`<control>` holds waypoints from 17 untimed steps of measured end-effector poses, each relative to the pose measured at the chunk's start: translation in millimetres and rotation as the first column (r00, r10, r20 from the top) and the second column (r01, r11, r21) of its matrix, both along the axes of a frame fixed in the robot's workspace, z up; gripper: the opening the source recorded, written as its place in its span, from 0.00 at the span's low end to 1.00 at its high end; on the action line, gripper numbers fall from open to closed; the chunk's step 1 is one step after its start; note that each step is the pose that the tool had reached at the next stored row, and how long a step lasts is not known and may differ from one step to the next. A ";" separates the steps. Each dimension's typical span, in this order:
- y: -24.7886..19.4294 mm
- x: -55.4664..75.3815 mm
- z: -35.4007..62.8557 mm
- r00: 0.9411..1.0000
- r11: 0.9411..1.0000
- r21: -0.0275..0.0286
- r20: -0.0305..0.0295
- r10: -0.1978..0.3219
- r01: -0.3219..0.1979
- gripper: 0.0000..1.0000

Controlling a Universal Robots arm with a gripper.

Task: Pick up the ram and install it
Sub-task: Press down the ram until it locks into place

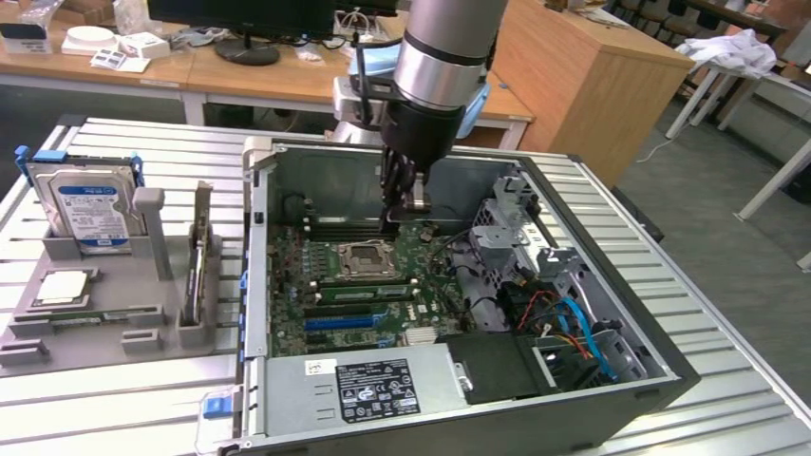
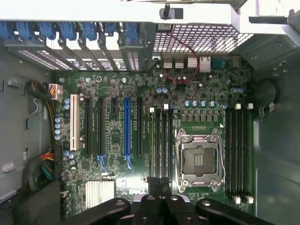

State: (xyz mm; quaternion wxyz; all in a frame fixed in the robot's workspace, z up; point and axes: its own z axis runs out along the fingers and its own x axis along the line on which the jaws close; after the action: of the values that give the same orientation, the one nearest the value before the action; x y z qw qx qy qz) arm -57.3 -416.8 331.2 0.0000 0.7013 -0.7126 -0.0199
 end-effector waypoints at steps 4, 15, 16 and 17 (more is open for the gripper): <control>0.0 4.1 0.0 1.000 1.000 0.000 0.000 0.000 0.000 0.11; 0.0 7.0 0.0 1.000 1.000 0.000 0.000 0.000 0.000 0.11; 0.0 7.1 0.0 1.000 1.000 0.000 0.000 0.000 0.000 0.11; 0.0 7.1 0.0 1.000 1.000 0.000 0.000 0.000 0.000 0.11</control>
State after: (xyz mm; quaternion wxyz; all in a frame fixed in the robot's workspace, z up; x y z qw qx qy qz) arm -50.2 -416.8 331.1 0.0000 0.7013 -0.7126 -0.0199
